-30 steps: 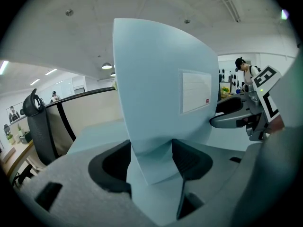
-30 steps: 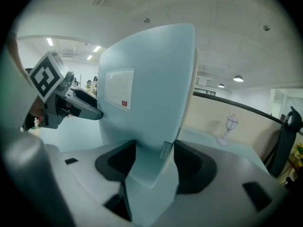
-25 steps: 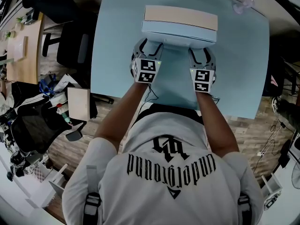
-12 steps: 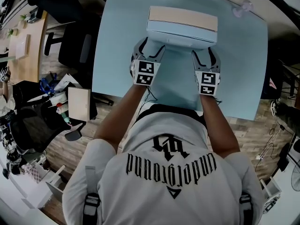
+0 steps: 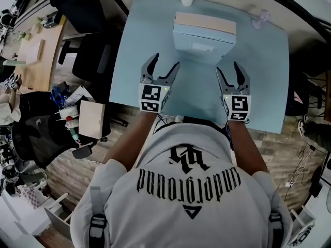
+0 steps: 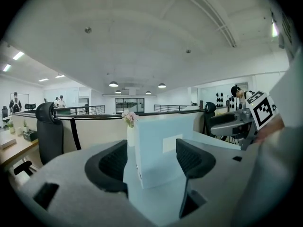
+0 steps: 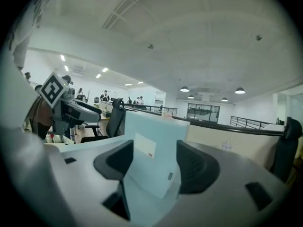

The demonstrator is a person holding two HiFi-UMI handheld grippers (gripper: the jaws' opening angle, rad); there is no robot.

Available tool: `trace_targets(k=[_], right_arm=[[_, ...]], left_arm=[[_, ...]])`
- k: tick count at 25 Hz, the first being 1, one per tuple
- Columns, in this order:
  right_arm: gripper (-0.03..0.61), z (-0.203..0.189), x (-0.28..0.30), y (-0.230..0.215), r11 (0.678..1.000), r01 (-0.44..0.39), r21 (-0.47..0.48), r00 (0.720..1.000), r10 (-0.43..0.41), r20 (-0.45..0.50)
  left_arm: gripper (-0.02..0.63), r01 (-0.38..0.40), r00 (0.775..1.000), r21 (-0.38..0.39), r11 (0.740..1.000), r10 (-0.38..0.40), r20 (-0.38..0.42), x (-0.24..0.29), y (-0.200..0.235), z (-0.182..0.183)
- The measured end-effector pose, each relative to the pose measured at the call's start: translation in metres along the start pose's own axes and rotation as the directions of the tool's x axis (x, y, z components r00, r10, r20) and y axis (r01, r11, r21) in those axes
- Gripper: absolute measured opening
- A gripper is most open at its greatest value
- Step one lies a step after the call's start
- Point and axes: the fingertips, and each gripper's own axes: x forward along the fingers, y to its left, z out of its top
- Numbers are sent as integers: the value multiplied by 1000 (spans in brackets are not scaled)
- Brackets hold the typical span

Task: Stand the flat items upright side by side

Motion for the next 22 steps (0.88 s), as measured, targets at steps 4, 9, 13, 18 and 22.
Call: trace_targets(k=[4,9,13,18,22], right_arm=[[223,25,-30,22,999,-40,-7,998,40,53],[41,48,-76,50,993,-93,-67,989,100,107],[6,47,-108,60,991,-125,-56,986,130,99],[5,53,-143,66,984,-168,-56,978,174,115],[5,58,-174,64,977,-199,-78,969,209,134]], left_arm=[[299,39,998,-14,999,-39,47,-31,-17,14],[42,125,987,11,992,-126,99,-74,-48,27],[0,167,979,10,986,-167,114,-102,-67,33],[0,190,972,-7,982,-187,143,-133,-86,39],[-2,199,968,9,980,-197,154,-155,-114,45]])
